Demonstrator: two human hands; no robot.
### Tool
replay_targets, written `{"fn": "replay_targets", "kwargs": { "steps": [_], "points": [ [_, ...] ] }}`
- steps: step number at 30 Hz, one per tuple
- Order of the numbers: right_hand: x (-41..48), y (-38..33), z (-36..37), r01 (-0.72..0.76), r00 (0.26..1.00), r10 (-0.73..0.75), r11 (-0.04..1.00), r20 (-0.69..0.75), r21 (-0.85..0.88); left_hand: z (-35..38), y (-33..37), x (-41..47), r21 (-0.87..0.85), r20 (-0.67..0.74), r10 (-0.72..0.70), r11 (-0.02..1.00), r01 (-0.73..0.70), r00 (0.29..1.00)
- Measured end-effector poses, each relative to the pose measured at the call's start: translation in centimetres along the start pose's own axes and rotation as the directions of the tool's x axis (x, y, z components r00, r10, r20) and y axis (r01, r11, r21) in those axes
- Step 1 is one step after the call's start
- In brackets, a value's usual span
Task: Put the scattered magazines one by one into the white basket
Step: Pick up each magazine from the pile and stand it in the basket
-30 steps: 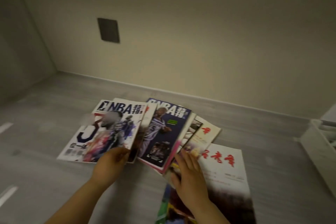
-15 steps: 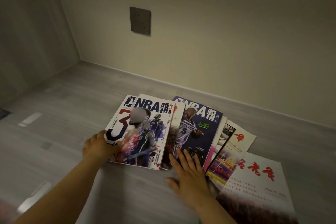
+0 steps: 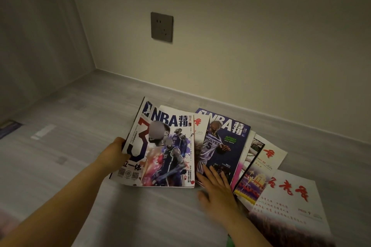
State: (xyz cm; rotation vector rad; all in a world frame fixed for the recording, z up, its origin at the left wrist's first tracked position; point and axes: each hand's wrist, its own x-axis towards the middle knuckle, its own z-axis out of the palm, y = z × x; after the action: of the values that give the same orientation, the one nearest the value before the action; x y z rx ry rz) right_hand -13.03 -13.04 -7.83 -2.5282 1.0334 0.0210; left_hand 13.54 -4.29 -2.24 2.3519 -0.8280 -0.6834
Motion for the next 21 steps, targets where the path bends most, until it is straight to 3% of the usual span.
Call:
{"fn": "replay_targets", "kwargs": {
  "steps": [3, 5, 8, 11, 15, 18, 21],
  "points": [
    [-0.1, -0.3, -0.8, -0.057, 0.998, 0.059, 0.981, -0.006, 0.183, -0.7, 0.8, -1.2, -0.120, -0.055, 0.075, 0.989, -0.081, 0.996],
    [-0.3, -0.8, -1.7, -0.129, 0.990, 0.142, 0.905, -0.002, 0.404, -1.2, 1.2, -2.1, -0.231, -0.092, 0.120, 0.963, -0.139, 0.988],
    [-1.0, -1.1, -3.4, -0.236, 0.965, 0.250, 0.693, 0.081, 0.681, -1.8, 1.7, -3.6, -0.375, -0.135, 0.181, 0.901, -0.219, 0.974],
    [-1.7, -0.8, -4.9, -0.227, 0.955, 0.279, 0.473, 0.099, 0.851, -2.1, 3.1, -5.0, -0.479, -0.150, 0.203, 0.841, -0.251, 0.968],
    [-3.1, 0.2, -6.1, -0.220, 0.952, 0.279, 0.341, 0.125, 0.914, -1.1, 6.1, -6.8, -0.577, -0.157, 0.217, 0.771, -0.268, 0.963],
    [-4.6, 1.8, -7.4, -0.137, 0.947, 0.316, 0.237, 0.058, 0.962, 0.7, 8.8, -8.2, -0.615, -0.121, 0.285, 0.731, -0.297, 0.951],
    [-7.2, 4.6, -9.3, -0.053, 0.904, 0.422, 0.255, -0.062, 0.965, 2.8, 12.3, -9.3, -0.603, -0.037, 0.393, 0.724, -0.334, 0.919]
  ]
}}
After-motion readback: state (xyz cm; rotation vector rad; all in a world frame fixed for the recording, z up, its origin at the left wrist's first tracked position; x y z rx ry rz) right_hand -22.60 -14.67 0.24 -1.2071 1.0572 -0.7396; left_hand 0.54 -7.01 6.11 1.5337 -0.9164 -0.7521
